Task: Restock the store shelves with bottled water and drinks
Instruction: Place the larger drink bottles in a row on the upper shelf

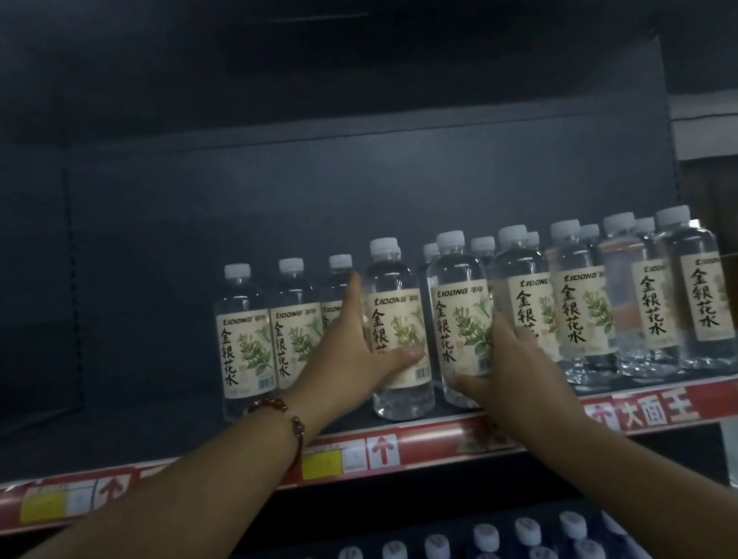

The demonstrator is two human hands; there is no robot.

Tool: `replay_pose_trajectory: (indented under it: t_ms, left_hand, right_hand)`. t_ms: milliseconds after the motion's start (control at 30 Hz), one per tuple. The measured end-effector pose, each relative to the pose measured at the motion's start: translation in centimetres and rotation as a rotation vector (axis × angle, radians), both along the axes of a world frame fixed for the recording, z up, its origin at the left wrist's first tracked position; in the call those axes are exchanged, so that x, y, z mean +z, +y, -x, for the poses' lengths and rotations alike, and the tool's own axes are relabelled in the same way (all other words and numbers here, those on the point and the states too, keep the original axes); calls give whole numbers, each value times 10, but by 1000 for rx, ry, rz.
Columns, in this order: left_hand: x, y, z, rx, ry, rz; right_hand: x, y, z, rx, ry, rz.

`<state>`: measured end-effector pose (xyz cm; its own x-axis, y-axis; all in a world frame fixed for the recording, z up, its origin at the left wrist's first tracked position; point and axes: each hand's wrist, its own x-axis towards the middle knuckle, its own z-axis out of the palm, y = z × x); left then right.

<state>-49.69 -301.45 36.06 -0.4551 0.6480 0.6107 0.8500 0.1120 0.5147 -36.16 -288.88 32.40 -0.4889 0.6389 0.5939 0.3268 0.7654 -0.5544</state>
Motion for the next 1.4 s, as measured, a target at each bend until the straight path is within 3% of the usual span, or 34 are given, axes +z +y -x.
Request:
replay_pose_trajectory:
  t_ms: [133, 267, 400, 500, 600, 800, 933, 1167, 1400]
  left_hand:
    - [-10, 4, -2, 5, 2, -29]
    - [-17, 7, 3, 99, 76, -18]
    - [-17, -21, 17, 339, 313, 106]
    - [0, -46, 43, 434, 487, 216]
    - [27, -57, 62, 487, 558, 332]
    - [84, -69, 34, 418, 364, 588]
    - [105, -73, 14, 352, 299, 638]
    - [122, -69, 32, 282, 342, 629]
    - [134, -60, 82, 268, 418, 665]
  right_hand:
    - [-6, 5, -3, 14, -25, -56]
    - [-8, 15, -8, -6, -32, -292]
    - [8, 18, -11, 46, 7, -596]
    - [38, 17, -2, 79, -135, -708]
    - [78, 8, 9, 167, -237, -679]
    - [161, -20, 14, 388, -502, -392]
    - [178, -32, 11, 426, -555, -251]
    - [183, -44, 33, 327, -651, -384]
    - [177, -69, 61, 208, -807, -377]
